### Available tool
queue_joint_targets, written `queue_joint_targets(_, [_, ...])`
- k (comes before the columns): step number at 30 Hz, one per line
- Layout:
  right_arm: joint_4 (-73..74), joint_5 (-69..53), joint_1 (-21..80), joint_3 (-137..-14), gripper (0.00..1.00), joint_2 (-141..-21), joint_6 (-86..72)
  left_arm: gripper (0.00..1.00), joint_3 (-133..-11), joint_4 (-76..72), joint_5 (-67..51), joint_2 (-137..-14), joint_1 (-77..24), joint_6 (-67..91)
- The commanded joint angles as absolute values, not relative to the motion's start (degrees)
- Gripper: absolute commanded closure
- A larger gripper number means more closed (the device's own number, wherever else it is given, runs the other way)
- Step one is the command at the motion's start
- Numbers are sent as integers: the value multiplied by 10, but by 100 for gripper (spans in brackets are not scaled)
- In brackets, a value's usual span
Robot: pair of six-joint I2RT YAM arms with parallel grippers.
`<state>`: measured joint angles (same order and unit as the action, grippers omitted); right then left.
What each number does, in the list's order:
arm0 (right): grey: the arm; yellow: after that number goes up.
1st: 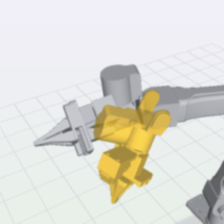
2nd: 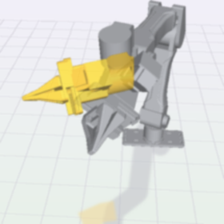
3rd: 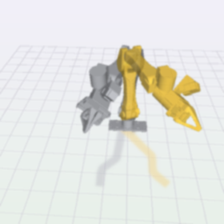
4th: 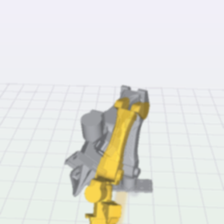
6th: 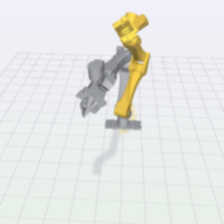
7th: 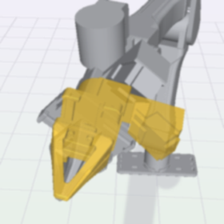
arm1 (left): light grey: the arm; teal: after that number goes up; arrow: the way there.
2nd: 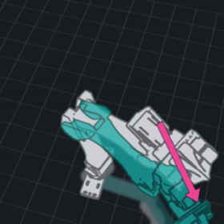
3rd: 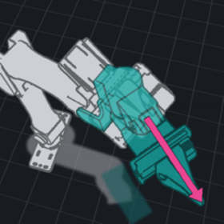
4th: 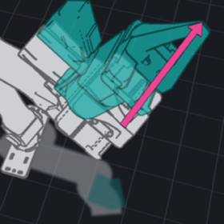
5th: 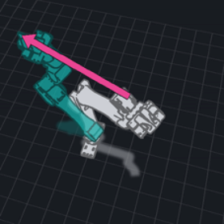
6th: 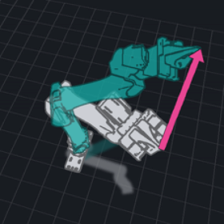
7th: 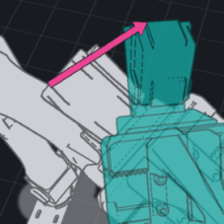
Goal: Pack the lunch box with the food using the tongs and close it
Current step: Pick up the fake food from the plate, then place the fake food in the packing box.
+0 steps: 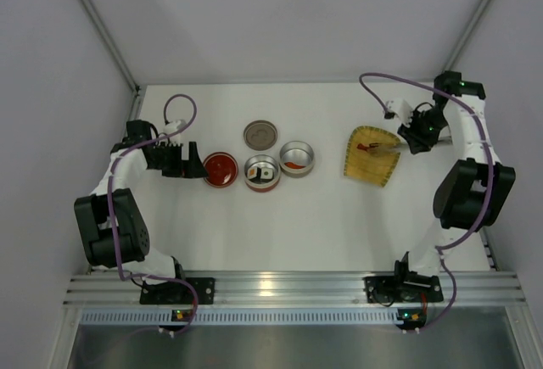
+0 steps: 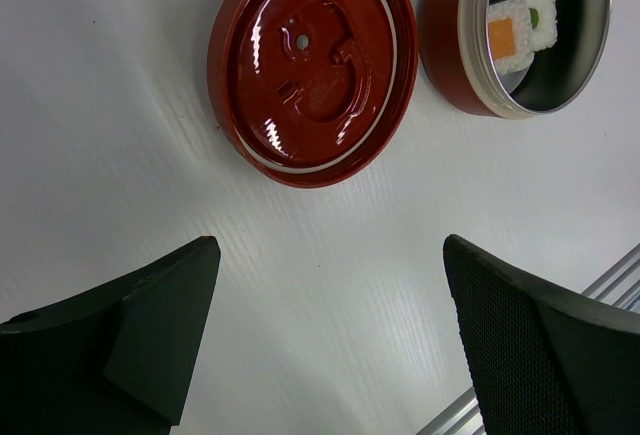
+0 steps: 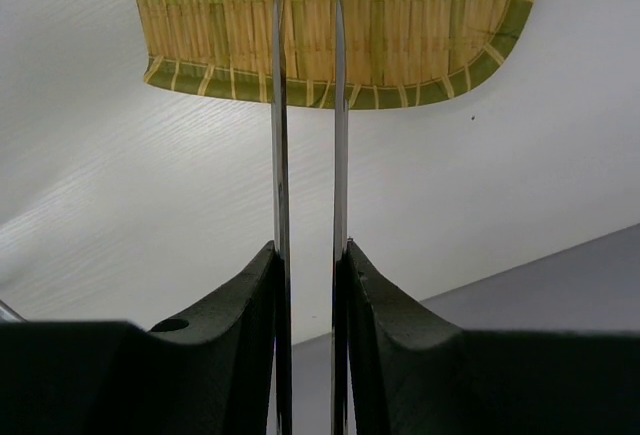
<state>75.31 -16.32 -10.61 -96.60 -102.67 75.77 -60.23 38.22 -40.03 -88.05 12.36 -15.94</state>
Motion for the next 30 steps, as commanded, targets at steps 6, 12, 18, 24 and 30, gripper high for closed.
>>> queue_joint_targets(6, [863,-262,-66,-1025,85,-951,707,2,-615,386,-415,-875,128,-162])
queue_joint_targets(12, [851,-289,32,-1052,85,-946,643,2,-614,389,-416,-869,128,-164])
queue_joint_targets(18, [801,-276,119,-1050,84,-970,584,2,-609,393,-425,-869,128,-168])
queue_joint_targets(24, [758,-239,168,-1050,83,-1008,551,2,-605,398,-427,-866,128,-174])
queue_joint_targets(30, [740,-216,182,-1067,82,-1050,541,2,-596,388,-434,-864,128,-171])
